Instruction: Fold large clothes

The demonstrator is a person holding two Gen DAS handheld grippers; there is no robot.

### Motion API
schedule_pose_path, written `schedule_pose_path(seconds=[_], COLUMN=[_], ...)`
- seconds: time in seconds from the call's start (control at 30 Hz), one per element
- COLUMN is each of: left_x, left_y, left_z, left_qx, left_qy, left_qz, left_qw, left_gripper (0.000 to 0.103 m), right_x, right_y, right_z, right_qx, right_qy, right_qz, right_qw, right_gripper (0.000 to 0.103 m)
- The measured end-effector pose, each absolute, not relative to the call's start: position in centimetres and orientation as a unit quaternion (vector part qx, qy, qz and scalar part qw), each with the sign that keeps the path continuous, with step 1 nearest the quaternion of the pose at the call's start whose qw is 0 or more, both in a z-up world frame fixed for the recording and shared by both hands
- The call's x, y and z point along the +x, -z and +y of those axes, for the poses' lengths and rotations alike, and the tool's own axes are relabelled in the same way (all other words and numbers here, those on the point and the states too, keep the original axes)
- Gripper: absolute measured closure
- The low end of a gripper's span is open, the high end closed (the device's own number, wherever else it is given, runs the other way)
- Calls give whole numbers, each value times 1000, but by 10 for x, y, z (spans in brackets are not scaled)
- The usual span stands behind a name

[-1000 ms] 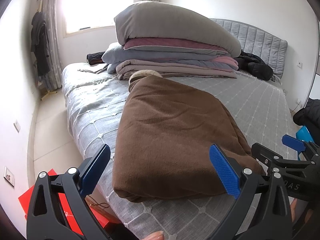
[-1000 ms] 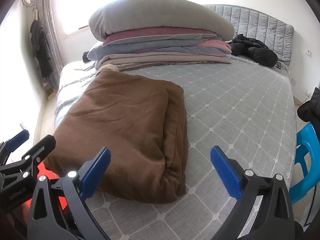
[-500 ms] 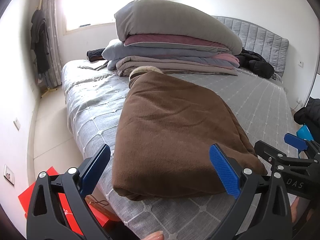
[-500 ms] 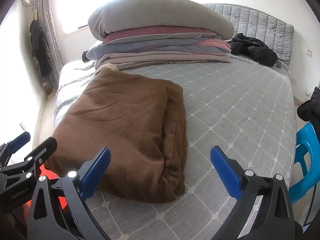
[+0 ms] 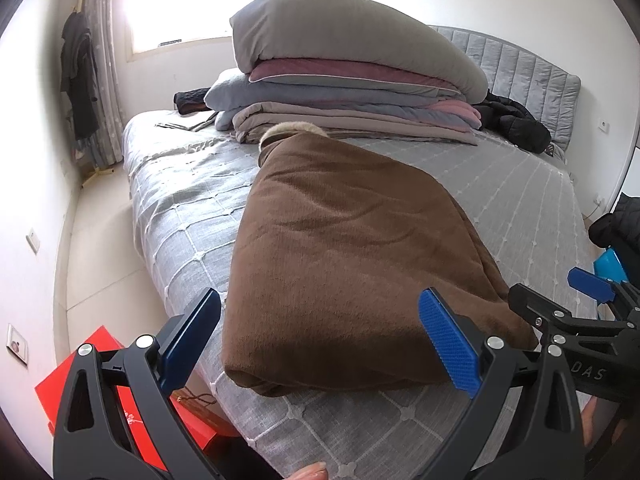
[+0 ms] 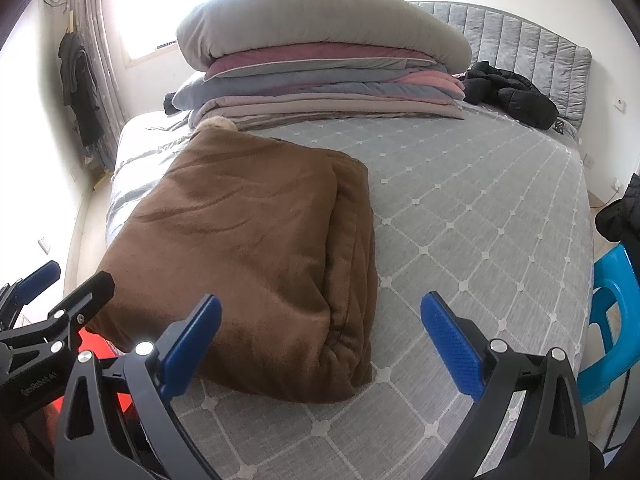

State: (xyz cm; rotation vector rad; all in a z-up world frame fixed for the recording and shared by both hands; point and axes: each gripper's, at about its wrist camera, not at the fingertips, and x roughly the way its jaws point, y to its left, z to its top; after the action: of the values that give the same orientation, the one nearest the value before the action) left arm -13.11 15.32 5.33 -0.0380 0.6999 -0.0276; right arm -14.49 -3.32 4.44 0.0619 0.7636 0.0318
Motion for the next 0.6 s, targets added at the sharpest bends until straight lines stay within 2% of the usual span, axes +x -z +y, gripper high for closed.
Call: schedule_pose_path(seconds=[0.6], left_x=[-130], left_y=[-49], left_z=[148], left_qx=[-9], left_qy=[12], left_qz=[354], left_qw=[935], left_gripper=[8], right_x=[-140], right_y=[-39], right_z=[-34], right_qx=[27], right_qy=[-21], right_qz=[390], right_qw=[920], right_gripper=[7])
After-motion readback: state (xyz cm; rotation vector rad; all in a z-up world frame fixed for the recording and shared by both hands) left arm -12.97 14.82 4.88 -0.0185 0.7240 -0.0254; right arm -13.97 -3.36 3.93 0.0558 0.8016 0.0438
